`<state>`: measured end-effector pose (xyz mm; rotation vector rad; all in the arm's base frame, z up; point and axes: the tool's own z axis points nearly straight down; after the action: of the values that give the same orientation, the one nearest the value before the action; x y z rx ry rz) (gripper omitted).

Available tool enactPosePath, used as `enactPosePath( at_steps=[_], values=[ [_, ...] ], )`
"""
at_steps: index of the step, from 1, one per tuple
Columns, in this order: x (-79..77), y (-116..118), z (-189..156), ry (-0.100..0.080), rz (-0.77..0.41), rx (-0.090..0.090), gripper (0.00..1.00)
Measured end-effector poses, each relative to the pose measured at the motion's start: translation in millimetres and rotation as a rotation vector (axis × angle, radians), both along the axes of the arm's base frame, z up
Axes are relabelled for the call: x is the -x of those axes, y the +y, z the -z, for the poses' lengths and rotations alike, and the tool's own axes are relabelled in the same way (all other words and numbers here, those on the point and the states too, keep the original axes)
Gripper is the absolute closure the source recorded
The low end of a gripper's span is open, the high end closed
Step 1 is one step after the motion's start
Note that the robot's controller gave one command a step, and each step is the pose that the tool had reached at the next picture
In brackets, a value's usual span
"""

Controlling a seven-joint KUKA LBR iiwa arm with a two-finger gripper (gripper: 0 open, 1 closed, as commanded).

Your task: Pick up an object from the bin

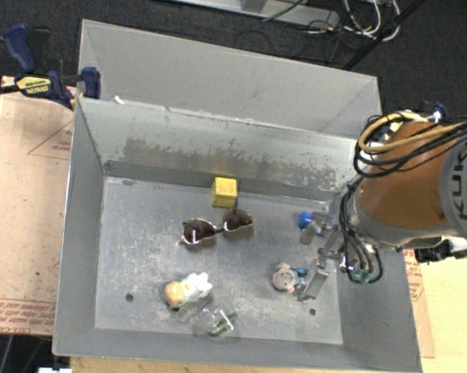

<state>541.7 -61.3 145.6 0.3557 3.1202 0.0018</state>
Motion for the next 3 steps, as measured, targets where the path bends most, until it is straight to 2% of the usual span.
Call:
enactPosePath(
  at_steps=[1, 2, 3],
  values=[
    [3.9, -4, 64, -0.004, -0.044, 0.001, 0.00],
    [-0.3, -3, 91, -0.009, -0.006, 0.002, 1.00],
    [0.2, -2, 89, -0.009, 0.001, 0.002, 1.00]
  ],
)
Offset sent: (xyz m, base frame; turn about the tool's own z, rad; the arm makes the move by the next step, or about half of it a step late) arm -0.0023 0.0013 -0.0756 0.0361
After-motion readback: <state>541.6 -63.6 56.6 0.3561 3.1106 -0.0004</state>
